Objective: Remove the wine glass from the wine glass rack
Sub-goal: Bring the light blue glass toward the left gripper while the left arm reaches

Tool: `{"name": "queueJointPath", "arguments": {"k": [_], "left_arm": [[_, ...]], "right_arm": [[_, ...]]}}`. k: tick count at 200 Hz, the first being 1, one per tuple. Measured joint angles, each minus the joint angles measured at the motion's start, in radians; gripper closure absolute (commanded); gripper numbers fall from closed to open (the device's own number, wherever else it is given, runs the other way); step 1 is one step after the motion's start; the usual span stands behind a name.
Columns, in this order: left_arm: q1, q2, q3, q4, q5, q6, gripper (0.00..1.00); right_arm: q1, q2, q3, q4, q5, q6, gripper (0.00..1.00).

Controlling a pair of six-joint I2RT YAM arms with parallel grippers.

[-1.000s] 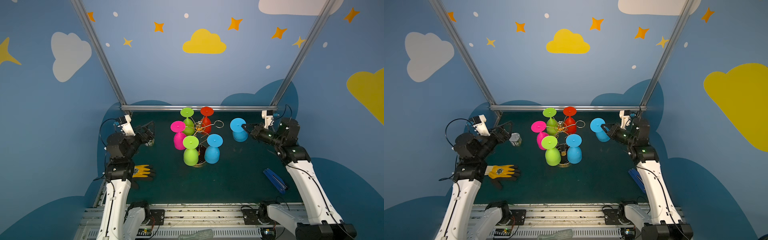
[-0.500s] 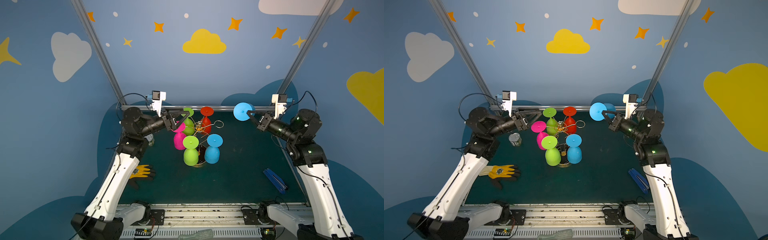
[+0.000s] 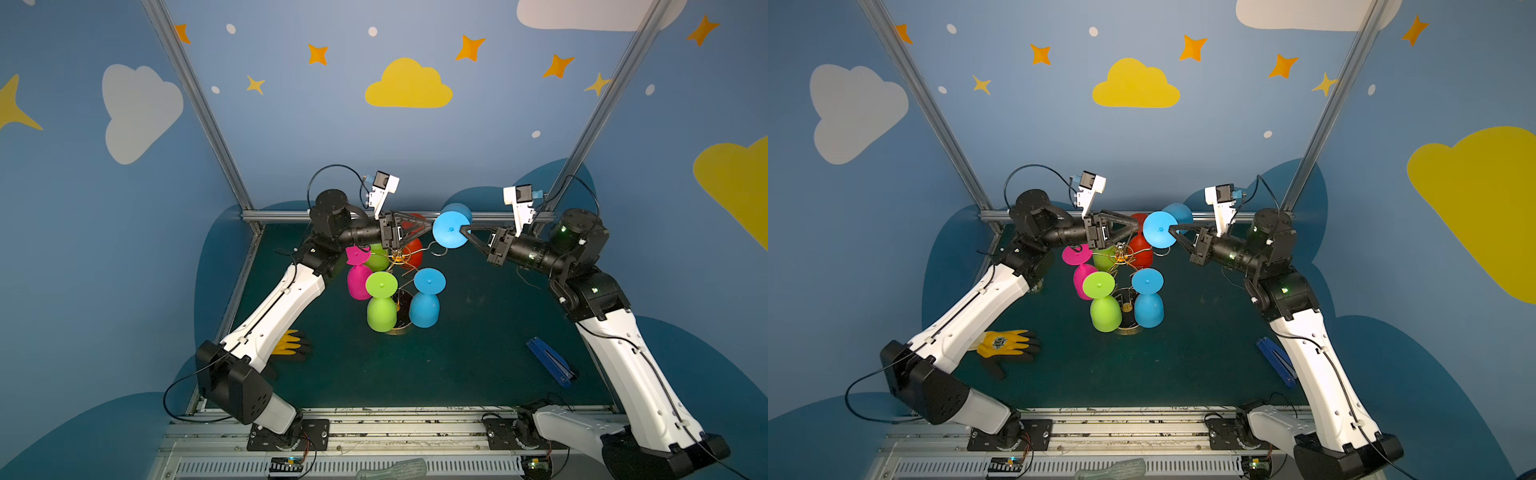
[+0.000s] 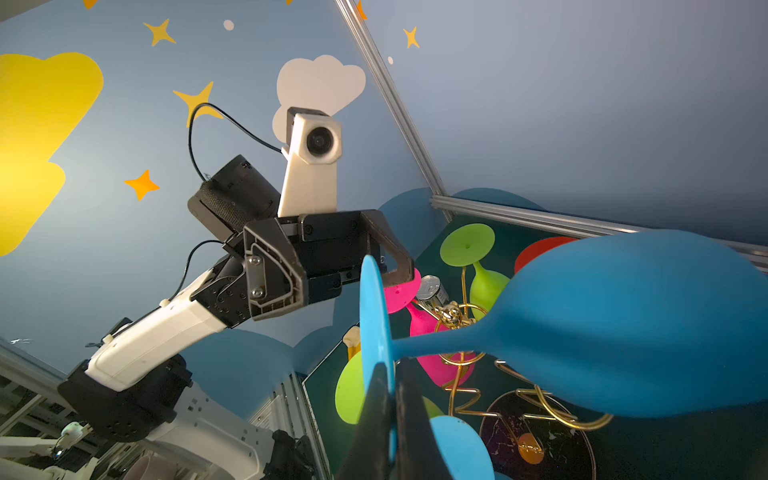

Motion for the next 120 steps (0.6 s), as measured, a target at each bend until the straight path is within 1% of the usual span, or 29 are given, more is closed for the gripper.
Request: {"name": "queueJointPath", "arguments": {"k": [25,40,71,100,120], "left_arm": [[-0.023,0.035,0.035,0.021,0.025,-0.024,0.37],[-0.034,0.047,0.046,0.024,0.037,-0.035,0.43],[-0.050,0.060,0.046,0.027,0.056,-0.055,0.67],[-0.052,0.061,0.046,0.026,0.059,-0.062,0.83],[-0.050,0.061,0.046,0.026,0.052,-0.077,0.96]], "right_arm": [[0.018,0.019,0.002,0.012,0.002,-0.001,1.00],[0.025,0.028,0.005,0.013,0.005,-0.003,1.00],[0.034,0.035,0.011,0.016,0.020,-0.004,1.00],[0.037,0.035,0.014,0.026,0.027,-0.004,1.00],[0.041,0.035,0.017,0.032,0.029,-0.003,1.00]]}}
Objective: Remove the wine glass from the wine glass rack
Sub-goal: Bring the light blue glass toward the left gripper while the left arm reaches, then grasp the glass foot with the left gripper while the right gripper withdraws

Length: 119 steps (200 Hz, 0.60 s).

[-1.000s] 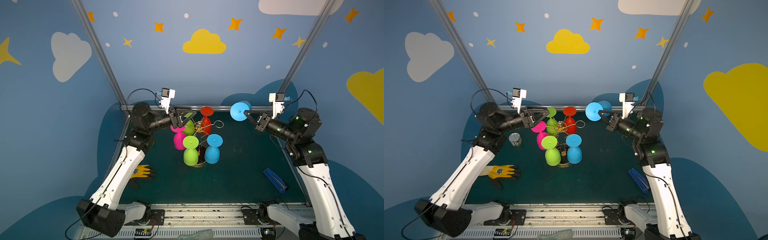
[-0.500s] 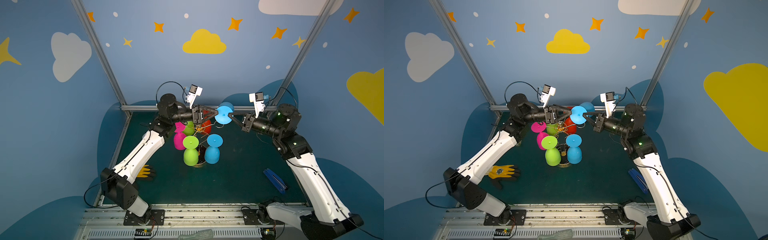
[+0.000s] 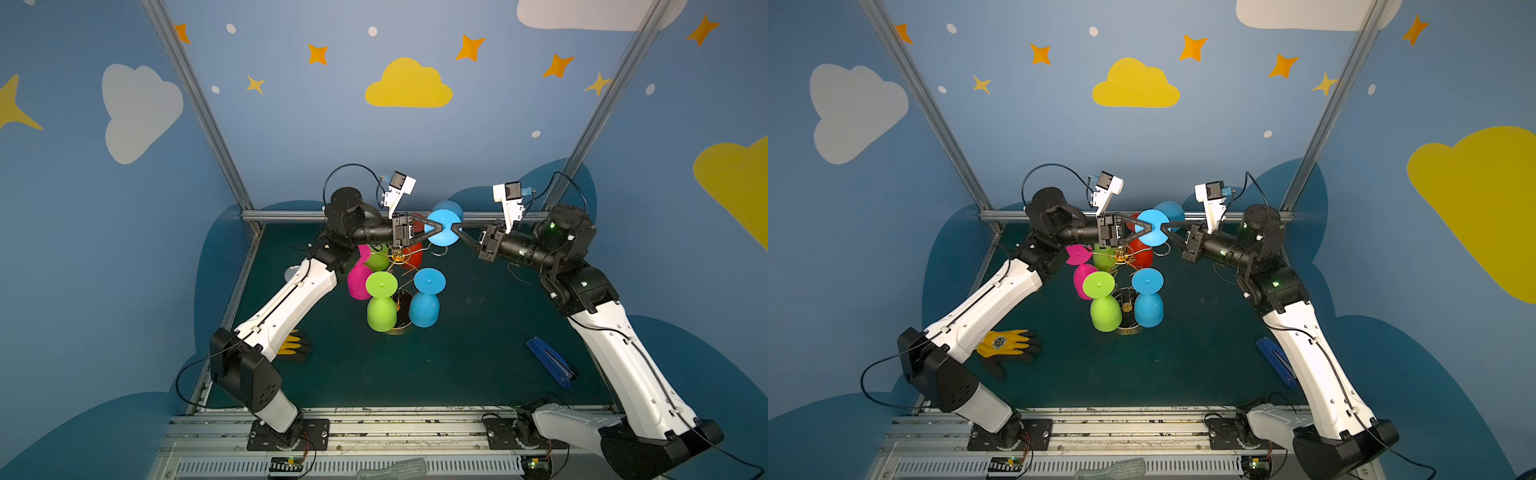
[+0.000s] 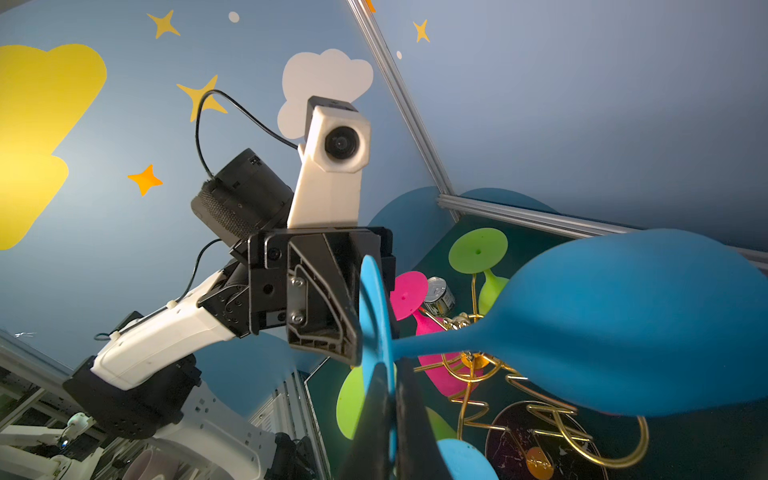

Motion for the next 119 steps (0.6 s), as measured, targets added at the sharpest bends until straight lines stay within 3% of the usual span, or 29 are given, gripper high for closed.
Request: {"name": "queueJointPath", "arguments": {"k": [15,51,81,119], "left_arm": [[0.002,0.000,0.000,0.010,-0.002,-0.013,0.96],[0.002,0.001,0.011,0.032,-0.028,-0.124,0.96],[0.021,0.002,0.042,0.048,-0.071,-0.248,0.96],[0.051,0.002,0.045,0.080,-0.115,-0.360,0.96]], "right_arm": [[0.001,0.000,0.002,0.003,0.005,0.004,0.99],[0.002,-0.019,0.004,-0.026,0.056,-0.027,0.46],[0.000,-0.102,-0.042,-0.053,0.184,-0.101,0.28],[-0.006,-0.271,-0.266,0.065,0.375,-0.238,0.13]]}}
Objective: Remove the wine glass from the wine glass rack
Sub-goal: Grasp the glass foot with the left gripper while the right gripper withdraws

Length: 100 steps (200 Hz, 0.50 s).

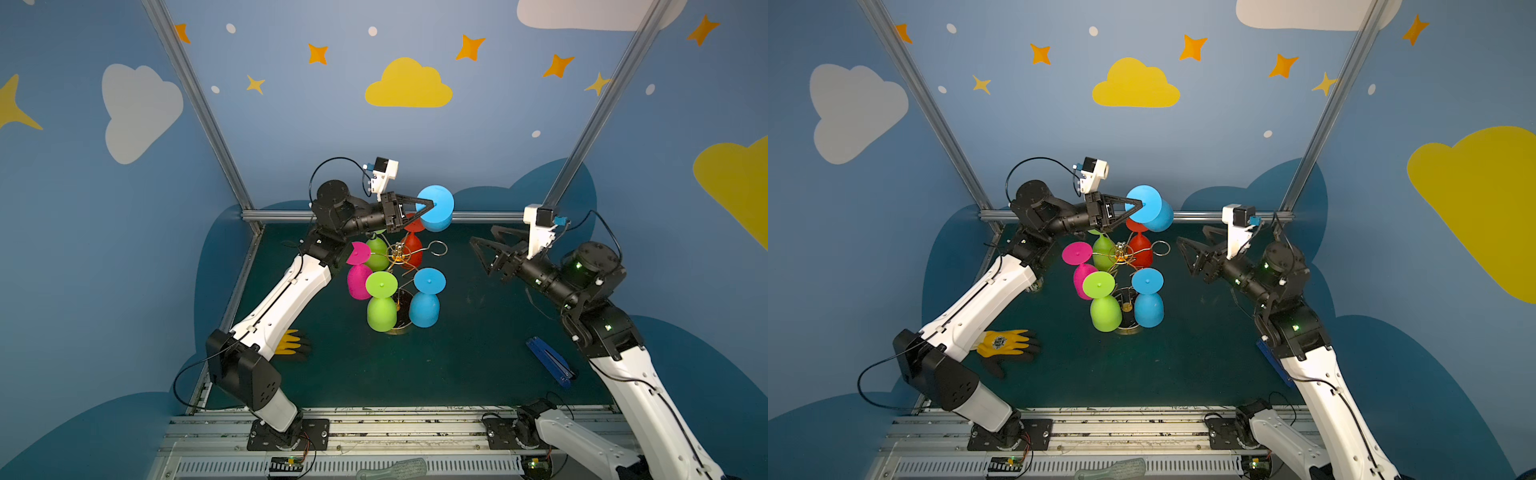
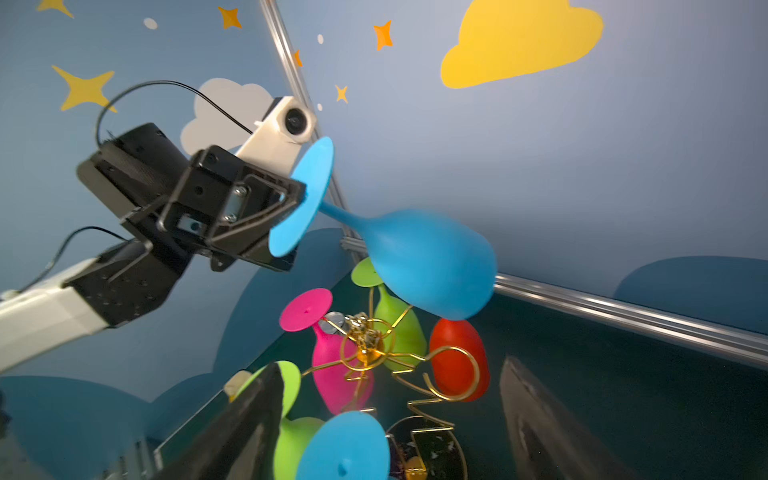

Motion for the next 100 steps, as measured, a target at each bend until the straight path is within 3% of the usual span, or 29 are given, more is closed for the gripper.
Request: {"name": "queueJointPath", "arguments": {"k": [45,100], "left_arm": [[0.002,0.000,0.000,0.005,-0.016,-0.074,0.96],[0.006,0.000,0.000,0.004,-0.016,-0.117,0.96]], "right_arm": [[-0.001,0.046,-0.121,0.205,0.027,-0.126,0.10],[0.000,0.116,-0.142,0.349,-0.082,-0.264,0.10]]}}
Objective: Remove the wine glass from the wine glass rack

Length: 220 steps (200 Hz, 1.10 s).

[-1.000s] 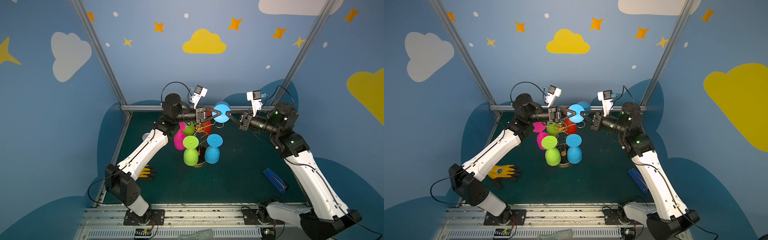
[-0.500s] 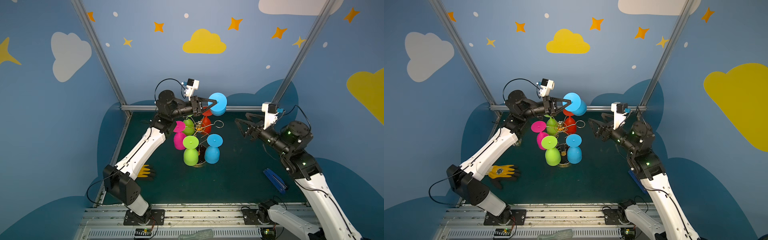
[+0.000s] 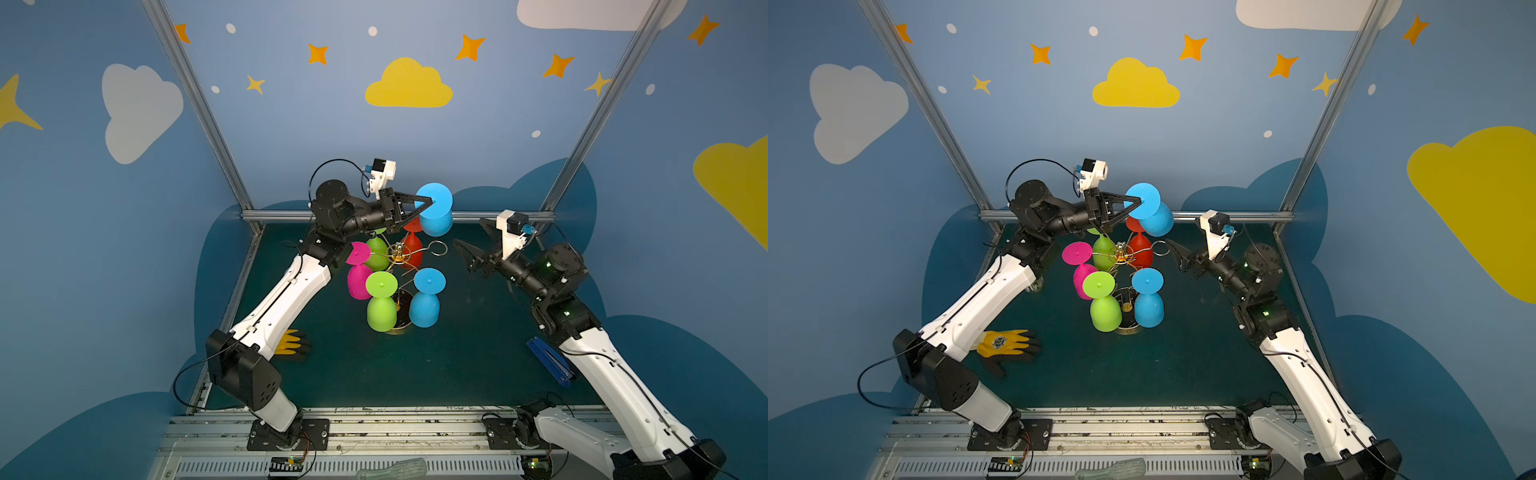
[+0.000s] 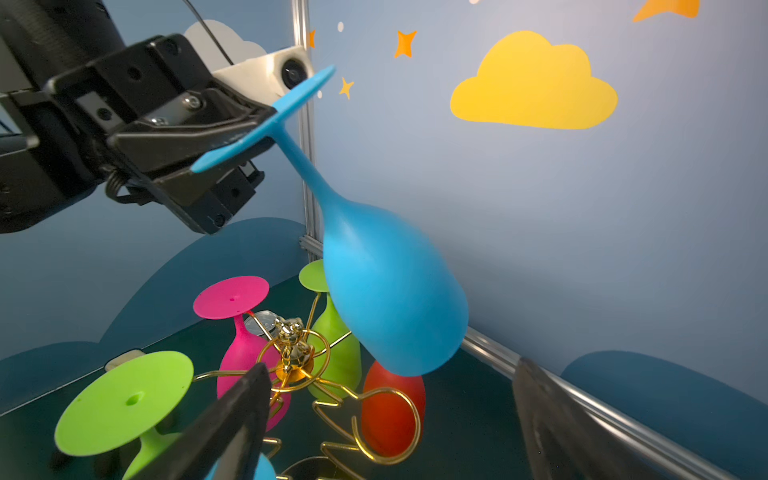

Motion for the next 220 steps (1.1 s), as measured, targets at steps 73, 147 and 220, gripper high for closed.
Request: {"name": "queueJointPath", "arguments": {"k": [73,147,220], "left_arm": [[0.000,0.000,0.000,0.001,0.004,-0.055,0.96],[0.000,-0.001,0.000,0.010,0.012,-0.082,0.96],[0.003,-0.006,0.000,0.026,0.021,-0.116,0.94]], "right_arm": [[0.005,0.184,0.099,0.047,-0.057,-0.079,0.10],[0.034,0.311,0.211,0.050,-0.103,-0.112,0.10],[0.060,0.354,0.241,0.030,-0.098,-0.135,0.27]]}}
